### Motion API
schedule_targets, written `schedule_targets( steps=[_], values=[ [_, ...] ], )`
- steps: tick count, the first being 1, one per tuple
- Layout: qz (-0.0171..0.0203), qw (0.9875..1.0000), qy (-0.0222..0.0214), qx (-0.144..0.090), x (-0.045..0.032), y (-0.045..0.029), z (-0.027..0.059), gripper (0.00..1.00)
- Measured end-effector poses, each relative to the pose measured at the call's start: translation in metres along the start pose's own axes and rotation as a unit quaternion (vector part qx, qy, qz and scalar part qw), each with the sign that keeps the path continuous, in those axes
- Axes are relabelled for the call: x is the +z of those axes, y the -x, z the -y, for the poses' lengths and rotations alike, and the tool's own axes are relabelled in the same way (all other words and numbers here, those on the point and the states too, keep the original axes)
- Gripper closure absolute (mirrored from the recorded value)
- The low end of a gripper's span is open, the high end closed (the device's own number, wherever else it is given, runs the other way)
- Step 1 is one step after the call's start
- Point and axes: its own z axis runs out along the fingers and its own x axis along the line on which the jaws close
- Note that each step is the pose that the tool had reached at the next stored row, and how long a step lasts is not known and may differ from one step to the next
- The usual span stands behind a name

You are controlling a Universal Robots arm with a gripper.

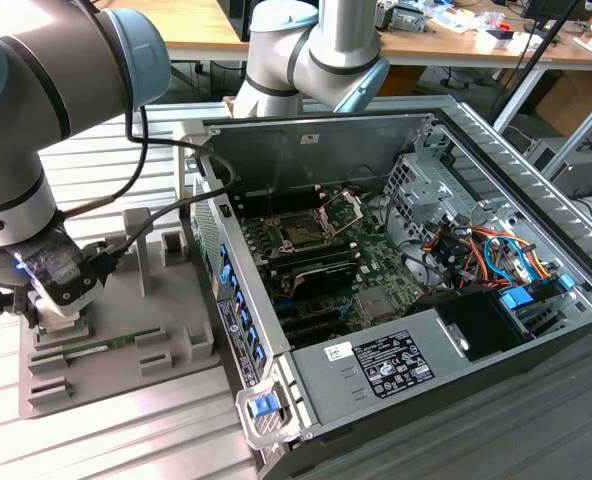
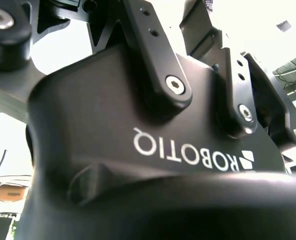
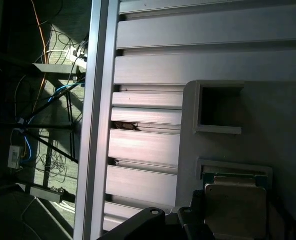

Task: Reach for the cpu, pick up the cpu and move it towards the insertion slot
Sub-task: 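Pick up the cpu and move it towards the insertion slot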

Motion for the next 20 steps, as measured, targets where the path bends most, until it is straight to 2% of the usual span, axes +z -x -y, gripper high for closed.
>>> schedule_targets(
  steps=[20],
  values=[
    [0.0001,1.0,0.0,0.0,-0.0105,0.0,-0.0005,0.45]
  ],
)
